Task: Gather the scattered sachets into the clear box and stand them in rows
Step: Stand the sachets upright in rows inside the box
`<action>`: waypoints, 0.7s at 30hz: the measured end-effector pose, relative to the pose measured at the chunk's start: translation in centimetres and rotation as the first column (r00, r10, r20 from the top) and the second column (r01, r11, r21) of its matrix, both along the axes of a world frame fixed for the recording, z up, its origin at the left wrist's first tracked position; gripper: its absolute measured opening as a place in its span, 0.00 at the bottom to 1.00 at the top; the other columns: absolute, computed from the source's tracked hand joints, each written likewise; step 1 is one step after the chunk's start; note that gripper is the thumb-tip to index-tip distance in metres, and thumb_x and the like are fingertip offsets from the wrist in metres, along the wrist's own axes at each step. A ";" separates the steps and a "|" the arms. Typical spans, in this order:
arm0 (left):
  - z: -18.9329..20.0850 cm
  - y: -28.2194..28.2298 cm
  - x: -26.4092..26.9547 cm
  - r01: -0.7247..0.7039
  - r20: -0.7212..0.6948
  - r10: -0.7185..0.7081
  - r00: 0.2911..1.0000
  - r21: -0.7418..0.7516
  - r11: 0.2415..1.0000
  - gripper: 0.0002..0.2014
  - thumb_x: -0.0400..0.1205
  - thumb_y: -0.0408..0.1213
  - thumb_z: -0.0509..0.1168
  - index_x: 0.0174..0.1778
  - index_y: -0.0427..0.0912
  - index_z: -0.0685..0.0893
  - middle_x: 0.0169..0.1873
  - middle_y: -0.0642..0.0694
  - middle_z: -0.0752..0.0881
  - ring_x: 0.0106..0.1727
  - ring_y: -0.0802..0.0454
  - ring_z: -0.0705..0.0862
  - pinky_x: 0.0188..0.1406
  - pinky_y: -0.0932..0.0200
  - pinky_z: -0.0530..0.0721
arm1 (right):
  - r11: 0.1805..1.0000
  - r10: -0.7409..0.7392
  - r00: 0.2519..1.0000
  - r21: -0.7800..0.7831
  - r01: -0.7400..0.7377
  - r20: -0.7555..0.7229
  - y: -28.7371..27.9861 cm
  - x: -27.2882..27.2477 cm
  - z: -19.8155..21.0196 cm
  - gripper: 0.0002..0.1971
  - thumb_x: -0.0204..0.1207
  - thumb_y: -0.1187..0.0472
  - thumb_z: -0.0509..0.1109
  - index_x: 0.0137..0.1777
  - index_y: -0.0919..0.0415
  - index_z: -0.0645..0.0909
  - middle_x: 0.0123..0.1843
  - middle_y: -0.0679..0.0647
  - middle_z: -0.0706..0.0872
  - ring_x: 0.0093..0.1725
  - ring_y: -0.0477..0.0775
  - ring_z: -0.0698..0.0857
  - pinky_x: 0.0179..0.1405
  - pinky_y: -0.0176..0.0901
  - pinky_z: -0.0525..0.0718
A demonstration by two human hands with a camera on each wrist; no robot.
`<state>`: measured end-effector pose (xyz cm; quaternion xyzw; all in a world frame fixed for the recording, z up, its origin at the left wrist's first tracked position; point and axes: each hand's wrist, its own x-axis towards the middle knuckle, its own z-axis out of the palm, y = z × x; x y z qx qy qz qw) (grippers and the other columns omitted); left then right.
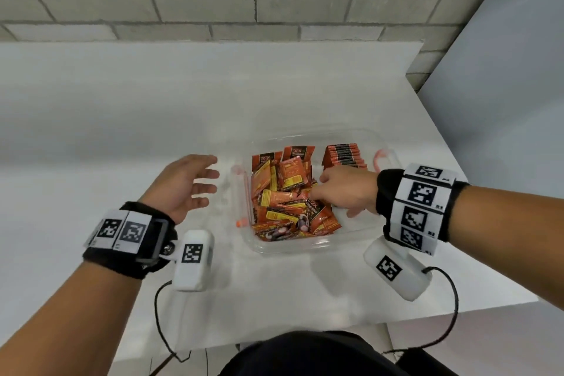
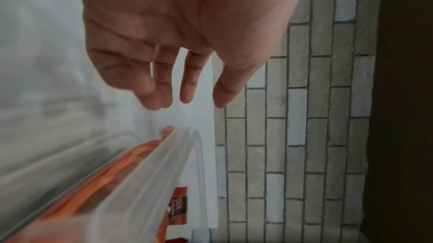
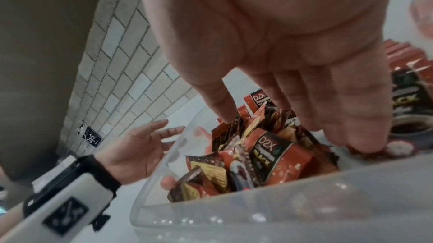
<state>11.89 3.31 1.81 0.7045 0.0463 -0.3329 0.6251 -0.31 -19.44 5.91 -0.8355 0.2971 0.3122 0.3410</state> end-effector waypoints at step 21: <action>-2.4 -0.4 -1.7 0.072 -0.004 -0.073 0.997 -0.111 0.991 0.16 0.79 0.26 0.69 0.63 0.39 0.80 0.40 0.44 0.88 0.31 0.50 0.84 0.26 0.59 0.84 | 0.868 0.464 0.886 -0.211 -0.449 0.022 4.9 1.8 -0.2 0.25 0.77 0.47 0.70 0.70 0.57 0.76 0.65 0.51 0.78 0.61 0.52 0.78 0.56 0.40 0.77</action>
